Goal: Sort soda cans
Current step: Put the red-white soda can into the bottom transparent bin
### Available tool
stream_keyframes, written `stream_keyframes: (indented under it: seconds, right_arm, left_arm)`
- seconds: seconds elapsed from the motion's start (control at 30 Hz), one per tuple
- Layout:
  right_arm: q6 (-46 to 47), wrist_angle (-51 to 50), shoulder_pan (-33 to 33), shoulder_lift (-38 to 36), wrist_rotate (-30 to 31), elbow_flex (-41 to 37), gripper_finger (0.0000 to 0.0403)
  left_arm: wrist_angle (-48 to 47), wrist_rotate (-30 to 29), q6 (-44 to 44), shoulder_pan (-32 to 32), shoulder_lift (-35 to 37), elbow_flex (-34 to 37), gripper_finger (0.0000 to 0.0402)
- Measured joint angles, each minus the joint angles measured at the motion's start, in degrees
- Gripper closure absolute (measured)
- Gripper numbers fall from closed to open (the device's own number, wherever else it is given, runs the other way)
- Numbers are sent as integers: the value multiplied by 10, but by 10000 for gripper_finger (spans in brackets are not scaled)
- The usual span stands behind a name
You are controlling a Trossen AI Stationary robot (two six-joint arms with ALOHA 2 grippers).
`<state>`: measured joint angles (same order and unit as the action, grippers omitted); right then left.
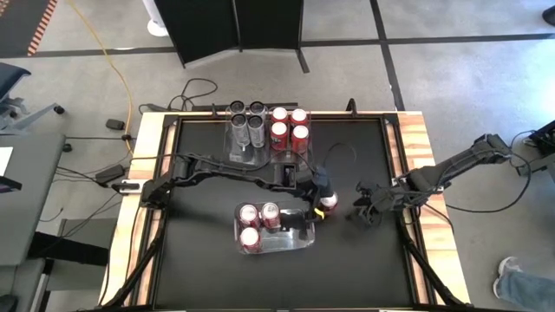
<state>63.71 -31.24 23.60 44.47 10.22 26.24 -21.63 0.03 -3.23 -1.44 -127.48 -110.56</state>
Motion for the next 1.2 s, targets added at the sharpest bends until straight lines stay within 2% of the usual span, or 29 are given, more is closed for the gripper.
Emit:
stream_keyframes:
  seconds: [0.17,0.4,0.67,0.83,1.0,1.2]
  right_arm:
    - [-64,-80,-22,2,4,78,14]
    - [-191,-72,-44,9,4,116,14]
    - [-164,-73,-74,7,4,116,14]
    - [-196,-79,-86,9,13,116,14]
    - [-206,-74,-92,9,16,116,16]
    - [-277,6,-86,10,20,116,15]
  left_arm:
    - [-20,1,-21,-1,0,2,105]
    - [-20,0,-24,1,0,2,95]
    - [-19,0,-13,1,0,2,88]
    - [-41,1,-2,1,0,1,83]
    - [-55,0,5,2,0,0,61]
    - [-39,0,19,1,0,0,43]
